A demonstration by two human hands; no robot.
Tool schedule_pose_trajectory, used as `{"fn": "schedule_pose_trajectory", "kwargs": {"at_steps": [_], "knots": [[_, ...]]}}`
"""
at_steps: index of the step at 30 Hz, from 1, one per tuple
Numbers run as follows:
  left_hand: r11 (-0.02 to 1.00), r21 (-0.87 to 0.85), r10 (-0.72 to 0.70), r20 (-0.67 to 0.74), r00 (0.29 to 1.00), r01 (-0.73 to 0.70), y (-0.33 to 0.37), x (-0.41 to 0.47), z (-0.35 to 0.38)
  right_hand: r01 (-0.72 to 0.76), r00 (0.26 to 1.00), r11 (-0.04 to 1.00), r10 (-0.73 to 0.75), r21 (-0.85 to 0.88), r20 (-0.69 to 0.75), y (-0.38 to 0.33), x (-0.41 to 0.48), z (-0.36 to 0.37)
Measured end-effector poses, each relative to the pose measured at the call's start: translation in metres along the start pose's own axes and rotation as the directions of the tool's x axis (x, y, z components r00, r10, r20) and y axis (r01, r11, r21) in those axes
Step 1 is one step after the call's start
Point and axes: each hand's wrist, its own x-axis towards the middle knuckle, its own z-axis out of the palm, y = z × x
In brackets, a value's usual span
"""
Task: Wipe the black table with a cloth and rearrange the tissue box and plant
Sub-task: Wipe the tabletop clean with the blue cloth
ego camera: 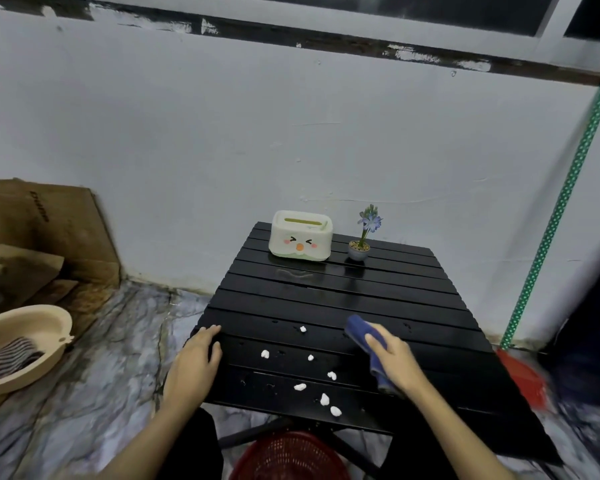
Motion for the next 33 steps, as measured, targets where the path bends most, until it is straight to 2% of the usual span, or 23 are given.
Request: {"fn": "schedule_pose_trajectory", "kwargs": {"at_steps": [4, 7, 11, 18, 20, 22, 27, 30, 33], "knots": [[0.999, 0.051, 0.018, -0.013, 1.000, -0.017, 0.001, 0.001, 0.003, -0.058, 0.998, 0.979, 0.059, -0.196, -0.002, 0.027, -0.011, -0.002], [0.996, 0.080, 0.026, -0.008, 1.000, -0.026, -0.001, 0.002, 0.004, -0.017, 0.999, 0.970, 0.028, -0.241, 0.041, 0.018, -0.012, 0.024], [0.996, 0.083, 0.035, -0.002, 0.999, -0.035, -0.001, 0.002, 0.004, 0.125, 0.974, 0.975, -0.085, -0.186, 0.209, -0.017, -0.014, 0.058], [0.995, 0.091, 0.038, 0.006, 0.999, -0.038, -0.003, 0.002, 0.004, 0.347, 0.817, 0.937, -0.277, -0.047, 0.506, -0.046, -0.048, 0.072], [0.995, 0.095, 0.039, 0.007, 0.999, -0.040, -0.004, 0.002, 0.005, 0.350, 0.761, 0.937, -0.283, -0.001, 0.583, -0.045, -0.056, 0.071], [0.994, 0.097, 0.040, 0.008, 0.999, -0.041, -0.005, 0.002, 0.005, 0.294, 0.747, 0.955, -0.255, 0.039, 0.614, -0.044, -0.061, 0.067], [0.993, 0.111, 0.044, 0.011, 0.999, -0.045, -0.006, 0.002, 0.005, 0.227, 0.865, 0.968, -0.251, 0.108, 0.434, -0.049, -0.043, 0.037], [0.994, 0.105, 0.038, 0.012, 0.999, -0.039, -0.006, 0.002, 0.006, 0.202, 0.948, 0.977, -0.213, 0.070, 0.237, -0.041, -0.010, 0.022], [0.994, 0.107, 0.039, 0.003, 0.999, -0.039, -0.005, 0.002, 0.006, 0.120, 0.988, 0.992, -0.117, -0.025, 0.101, -0.022, 0.022, 0.023]]}}
